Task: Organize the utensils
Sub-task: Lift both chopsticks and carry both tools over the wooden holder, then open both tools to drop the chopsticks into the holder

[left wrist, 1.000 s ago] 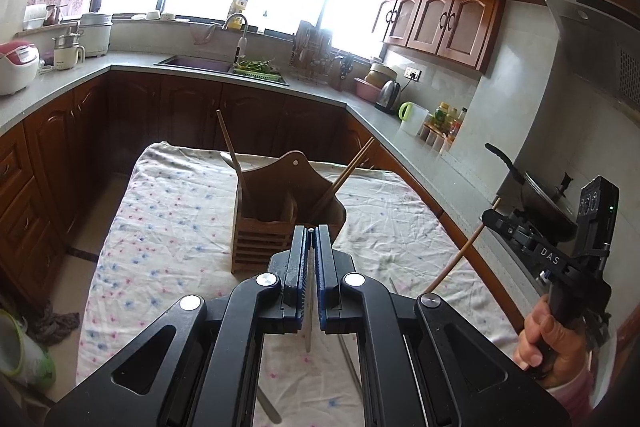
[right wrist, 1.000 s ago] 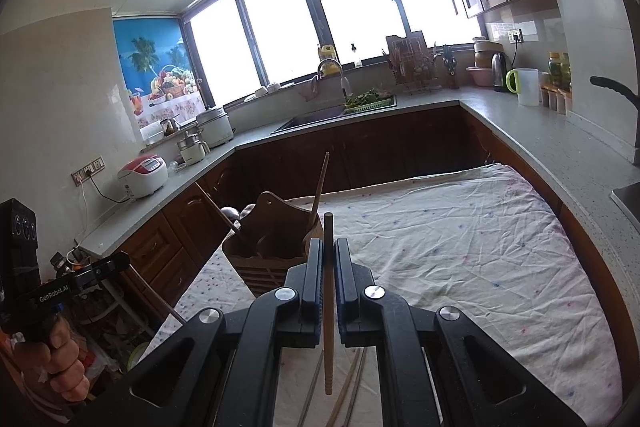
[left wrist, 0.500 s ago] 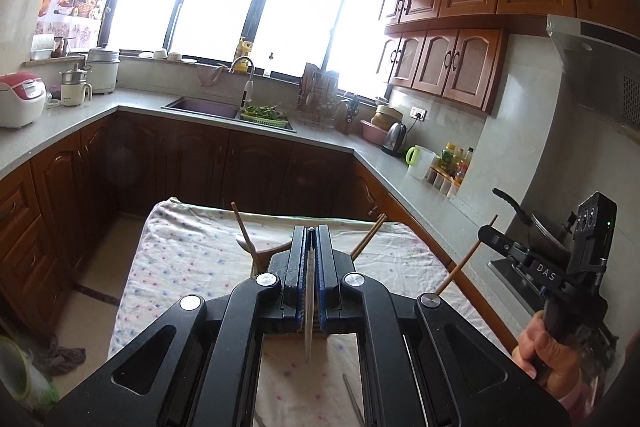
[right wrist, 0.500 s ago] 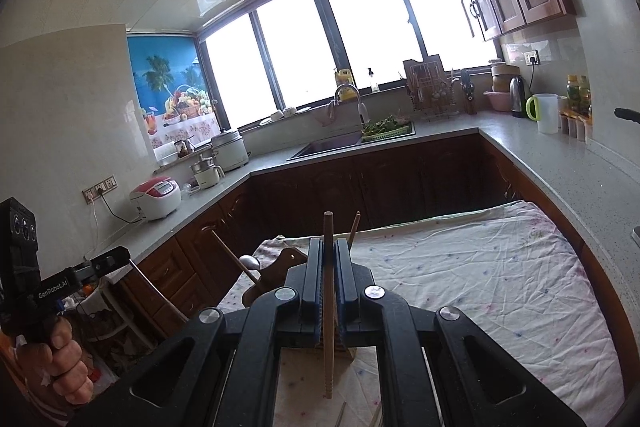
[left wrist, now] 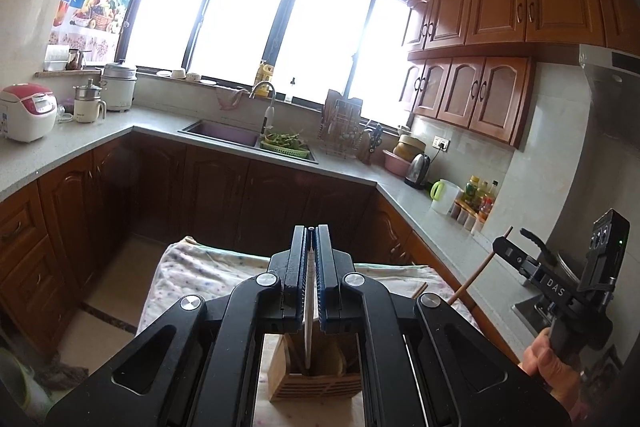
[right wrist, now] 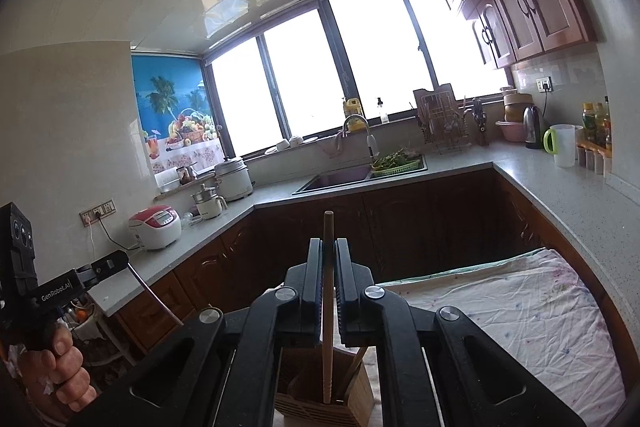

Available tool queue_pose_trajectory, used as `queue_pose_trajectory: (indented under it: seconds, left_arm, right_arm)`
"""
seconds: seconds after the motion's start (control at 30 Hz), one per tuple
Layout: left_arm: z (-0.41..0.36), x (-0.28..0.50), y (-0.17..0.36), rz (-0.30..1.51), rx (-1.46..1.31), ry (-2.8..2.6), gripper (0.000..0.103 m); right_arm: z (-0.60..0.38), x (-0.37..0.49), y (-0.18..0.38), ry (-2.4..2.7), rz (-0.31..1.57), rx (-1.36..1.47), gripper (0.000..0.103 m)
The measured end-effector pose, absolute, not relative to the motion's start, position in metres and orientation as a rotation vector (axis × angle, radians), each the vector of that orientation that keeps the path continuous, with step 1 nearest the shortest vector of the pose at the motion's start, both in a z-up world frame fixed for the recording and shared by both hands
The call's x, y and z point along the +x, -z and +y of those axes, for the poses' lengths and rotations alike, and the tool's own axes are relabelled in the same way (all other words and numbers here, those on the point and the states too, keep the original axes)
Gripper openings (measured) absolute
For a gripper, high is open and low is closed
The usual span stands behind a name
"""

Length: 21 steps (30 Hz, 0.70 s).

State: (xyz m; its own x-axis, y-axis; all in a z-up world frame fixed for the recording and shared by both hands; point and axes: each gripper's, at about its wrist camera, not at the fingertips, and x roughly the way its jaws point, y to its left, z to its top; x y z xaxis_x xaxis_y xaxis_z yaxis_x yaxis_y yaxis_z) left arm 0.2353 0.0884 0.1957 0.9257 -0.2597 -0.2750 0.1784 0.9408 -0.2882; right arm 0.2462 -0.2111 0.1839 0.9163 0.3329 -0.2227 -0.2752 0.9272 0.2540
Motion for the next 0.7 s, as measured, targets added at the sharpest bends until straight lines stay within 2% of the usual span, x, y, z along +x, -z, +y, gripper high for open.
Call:
queue_pose_trajectory:
  seconds: [0.4,0.7]
  left_arm:
    - [0.092,0.274,-0.124,0.451,-0.355,0.191,0.003]
    - [0.084,0.287,-0.095,0.517,-0.365,0.204,0.003]
  right_arm:
    - [-0.205,0.284,-0.117,-0.289,0.379,0.264,0.006]
    - [-0.202,0.29,-0.088,-0.287,0.451,0.269,0.006]
